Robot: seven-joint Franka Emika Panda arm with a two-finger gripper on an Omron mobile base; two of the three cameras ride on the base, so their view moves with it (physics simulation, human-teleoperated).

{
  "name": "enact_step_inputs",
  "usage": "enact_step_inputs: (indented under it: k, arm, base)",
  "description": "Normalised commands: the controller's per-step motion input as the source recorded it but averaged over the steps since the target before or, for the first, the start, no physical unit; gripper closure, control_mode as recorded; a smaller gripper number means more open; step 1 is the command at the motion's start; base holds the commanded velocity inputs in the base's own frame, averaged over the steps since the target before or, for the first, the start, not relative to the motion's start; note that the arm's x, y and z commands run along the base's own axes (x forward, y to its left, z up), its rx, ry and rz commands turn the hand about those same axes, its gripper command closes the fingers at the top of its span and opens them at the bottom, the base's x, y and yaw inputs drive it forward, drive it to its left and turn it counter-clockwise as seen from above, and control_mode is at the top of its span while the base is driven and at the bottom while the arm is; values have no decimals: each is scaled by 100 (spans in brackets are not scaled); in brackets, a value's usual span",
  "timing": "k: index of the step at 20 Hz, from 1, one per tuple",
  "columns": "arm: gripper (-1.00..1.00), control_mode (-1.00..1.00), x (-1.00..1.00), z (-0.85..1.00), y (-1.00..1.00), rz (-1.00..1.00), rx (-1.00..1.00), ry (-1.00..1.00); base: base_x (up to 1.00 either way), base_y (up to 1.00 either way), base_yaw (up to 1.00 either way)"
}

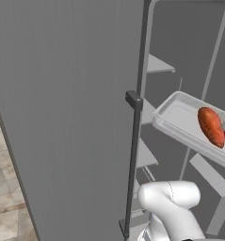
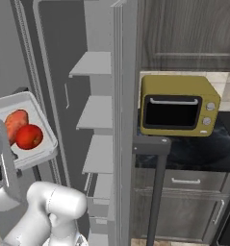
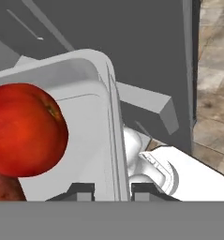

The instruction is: Take the sweet potato and tomato out of the freezer and place them in the tupperware container on the counter. Then put the tupperware containing the vegetables back in the freezer.

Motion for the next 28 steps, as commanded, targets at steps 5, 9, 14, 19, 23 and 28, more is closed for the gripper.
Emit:
enact_step_inputs:
  k: [5, 9, 14, 19, 23, 28]
  arm:
    - [100, -100, 57, 35, -7, -23, 0, 0]
    - [100, -100, 72, 10, -18, -19, 0, 0]
    - [100, -100, 53, 0, -16, -11, 0, -3]
    - [100, -100, 47, 0, -4, -7, 0, -12]
    - [100, -100, 64, 0, -1, -4, 0, -8]
    - [100, -100, 57, 0, 0, -1, 0, -4]
  base:
    - [0, 0, 0]
    - [0, 0, 0]
    - [0, 0, 0]
    - [0, 0, 0]
    - [0, 0, 0]
    - [0, 0, 0]
